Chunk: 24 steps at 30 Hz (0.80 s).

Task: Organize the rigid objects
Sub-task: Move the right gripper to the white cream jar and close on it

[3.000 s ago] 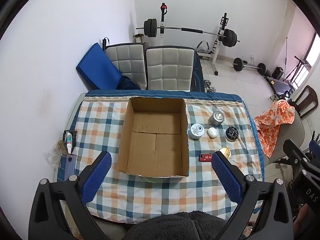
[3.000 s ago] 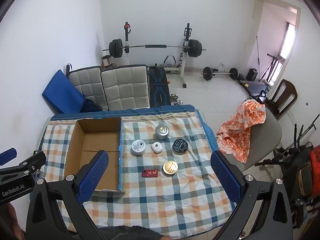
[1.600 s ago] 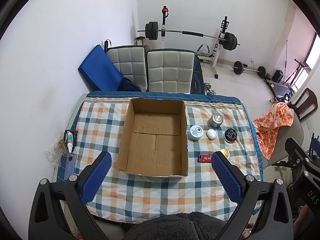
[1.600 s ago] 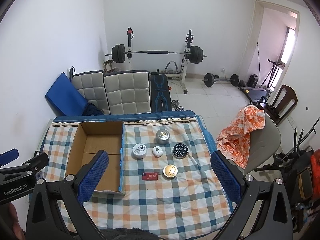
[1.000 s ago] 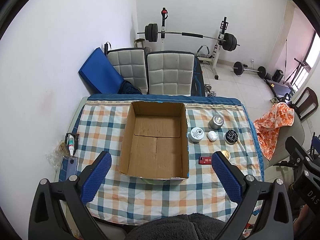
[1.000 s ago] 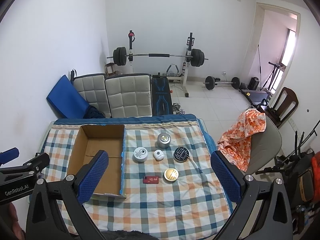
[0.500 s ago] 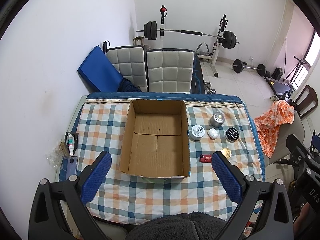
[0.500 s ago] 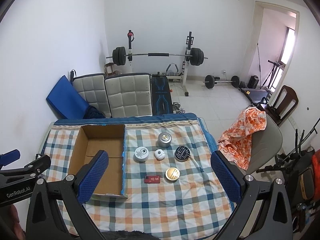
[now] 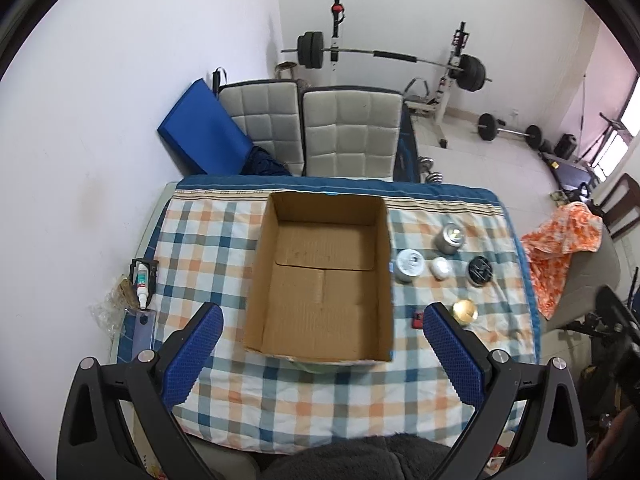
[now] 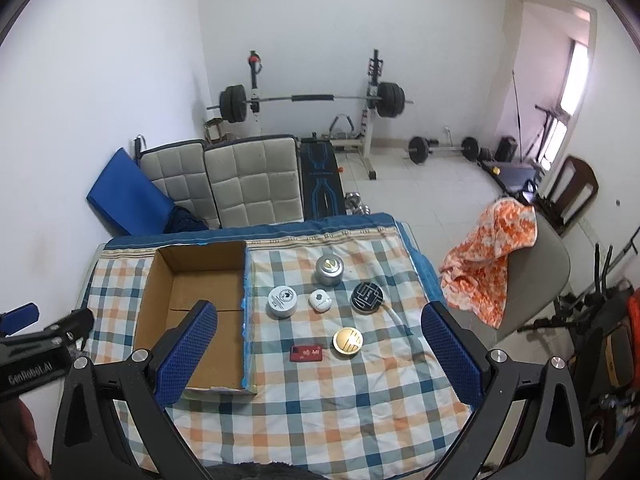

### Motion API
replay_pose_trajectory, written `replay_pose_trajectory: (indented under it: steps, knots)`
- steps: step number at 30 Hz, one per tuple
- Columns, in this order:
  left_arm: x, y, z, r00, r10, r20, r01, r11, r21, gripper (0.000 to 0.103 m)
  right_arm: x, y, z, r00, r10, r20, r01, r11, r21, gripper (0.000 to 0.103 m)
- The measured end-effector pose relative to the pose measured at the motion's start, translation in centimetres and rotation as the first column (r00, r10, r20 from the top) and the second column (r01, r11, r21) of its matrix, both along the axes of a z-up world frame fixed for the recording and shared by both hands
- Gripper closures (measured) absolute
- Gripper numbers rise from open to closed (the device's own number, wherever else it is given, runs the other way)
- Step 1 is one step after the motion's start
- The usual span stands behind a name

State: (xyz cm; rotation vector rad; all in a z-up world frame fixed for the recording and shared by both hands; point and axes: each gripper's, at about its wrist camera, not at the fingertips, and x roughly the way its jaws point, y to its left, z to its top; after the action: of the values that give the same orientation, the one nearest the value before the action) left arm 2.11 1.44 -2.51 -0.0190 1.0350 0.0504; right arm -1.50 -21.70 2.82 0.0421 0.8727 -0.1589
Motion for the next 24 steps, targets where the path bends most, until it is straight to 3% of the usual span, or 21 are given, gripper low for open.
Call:
replay_pose_trajectory:
  steps: [7,12,18,24]
  knots:
    - [5.3,2.5,-5.1,0.997,-0.008,-0.072,0.012,0.998,0.059,0.001,3.8,-3.9,-4.8,0.993,-0.079,-0.086,0.078,0.997,-0.009,0.0]
    - [8.1,4.6,-10.9,0.98,-0.009,-0.197,0.02,0.998,0.055,0.0,7.4,-6.7,-10.7,0.976,-0.119,-0.18,0.117,0.993,-0.023,0.0]
    - [10.5,8.2,-18.3,0.936,0.079,-0.342,-0.053,0.995,0.086,0.001,10.2,-7.3,-18.5,0.952,-0.097,-0.291,0.1,0.995,-0.002,0.0]
    - [12.5,11.6,-25.0,0.869,0.143,-0.474,-0.095,0.988,0.124,0.001,12.1,-6.6,-26.1,0.904,-0.043,-0.424,0.075,0.995,0.06,0.0]
